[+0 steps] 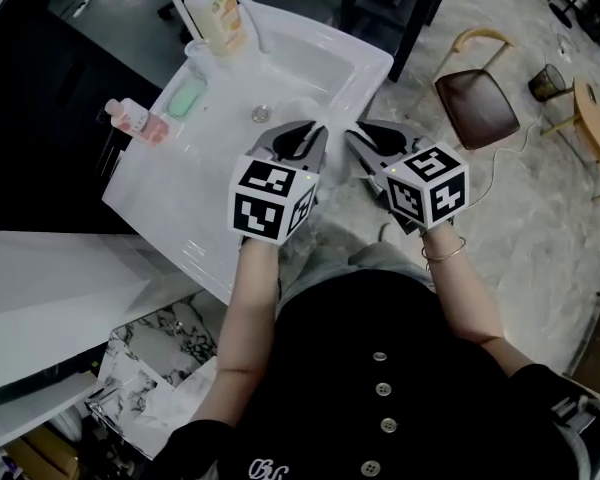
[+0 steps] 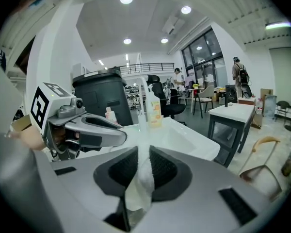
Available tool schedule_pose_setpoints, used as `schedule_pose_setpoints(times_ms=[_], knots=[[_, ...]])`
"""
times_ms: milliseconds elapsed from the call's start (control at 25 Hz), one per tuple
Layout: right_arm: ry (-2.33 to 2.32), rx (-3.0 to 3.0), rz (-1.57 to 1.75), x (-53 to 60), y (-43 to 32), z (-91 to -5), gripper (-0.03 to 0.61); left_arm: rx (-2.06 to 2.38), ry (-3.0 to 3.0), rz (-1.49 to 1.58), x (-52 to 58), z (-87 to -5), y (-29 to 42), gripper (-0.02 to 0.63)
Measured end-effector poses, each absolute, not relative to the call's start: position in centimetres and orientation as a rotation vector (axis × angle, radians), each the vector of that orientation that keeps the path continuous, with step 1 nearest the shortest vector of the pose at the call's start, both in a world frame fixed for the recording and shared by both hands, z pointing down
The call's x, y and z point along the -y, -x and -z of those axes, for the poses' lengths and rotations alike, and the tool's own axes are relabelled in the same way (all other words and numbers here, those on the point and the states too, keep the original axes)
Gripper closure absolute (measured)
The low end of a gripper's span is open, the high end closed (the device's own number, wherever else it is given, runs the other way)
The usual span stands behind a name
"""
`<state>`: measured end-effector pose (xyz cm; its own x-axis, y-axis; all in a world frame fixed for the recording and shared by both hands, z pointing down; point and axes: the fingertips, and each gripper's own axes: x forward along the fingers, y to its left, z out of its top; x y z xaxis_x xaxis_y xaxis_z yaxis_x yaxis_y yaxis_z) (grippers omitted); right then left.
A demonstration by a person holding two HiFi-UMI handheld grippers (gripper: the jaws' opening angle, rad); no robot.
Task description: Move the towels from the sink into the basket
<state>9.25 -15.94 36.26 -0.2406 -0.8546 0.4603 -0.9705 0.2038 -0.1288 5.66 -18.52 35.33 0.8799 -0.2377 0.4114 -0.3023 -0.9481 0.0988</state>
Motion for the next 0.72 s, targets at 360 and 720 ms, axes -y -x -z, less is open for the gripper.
schedule_pose_setpoints(times_ms=[360,720], knots=[[-1.836,2.156,-0.557,13.0,-17.4,-35.0,0.51,0.297,-2.927,-0.556,15.9,-33.6,-13.8,0.569],[-1.959,2.099,-0.538,9.8,-24.8,-33.7,0.51,0.197,-2.94,-0.497,13.0,-31.9,-20.7,0.569]])
